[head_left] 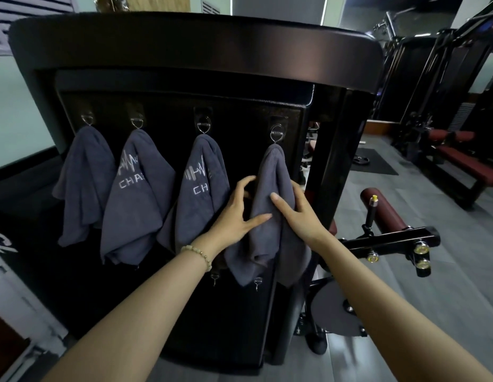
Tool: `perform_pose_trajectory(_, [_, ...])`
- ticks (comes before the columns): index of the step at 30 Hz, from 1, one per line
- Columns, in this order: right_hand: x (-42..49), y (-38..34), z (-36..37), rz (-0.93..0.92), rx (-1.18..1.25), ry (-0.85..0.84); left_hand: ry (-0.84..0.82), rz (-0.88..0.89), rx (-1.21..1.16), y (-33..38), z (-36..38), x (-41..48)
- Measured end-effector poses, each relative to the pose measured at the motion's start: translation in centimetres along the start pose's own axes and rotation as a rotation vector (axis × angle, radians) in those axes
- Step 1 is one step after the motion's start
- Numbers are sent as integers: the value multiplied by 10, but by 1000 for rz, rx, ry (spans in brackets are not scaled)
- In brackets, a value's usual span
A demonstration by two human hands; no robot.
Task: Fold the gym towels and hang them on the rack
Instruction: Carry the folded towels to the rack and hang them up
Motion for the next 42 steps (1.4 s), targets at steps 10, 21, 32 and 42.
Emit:
perform_pose_trajectory(10, [-10,22,-10,51,-245,115,177,196,389,4,0,-29])
perform_pose_trajectory(21, [-246,130,-115,525,-1073,58,-435,320,744,-19,164,-110])
perform_pose_trajectory(32, [-639,147,-188,1157,-1143,202,-993,408,733,43,441,-283])
perform_pose_trajectory(42, [-985,83,-164,1630,-970,441,-1373,730,557,169,641,-548])
Point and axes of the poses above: each hand's wrist, its own x-axis towards the middle knuckle, its own z-axis out of the palm, y = z × x, the point moved 3 cm from there along x, towards the middle knuckle, and after that the axes turned 12 degrees about -x, right-handed, at the moved point
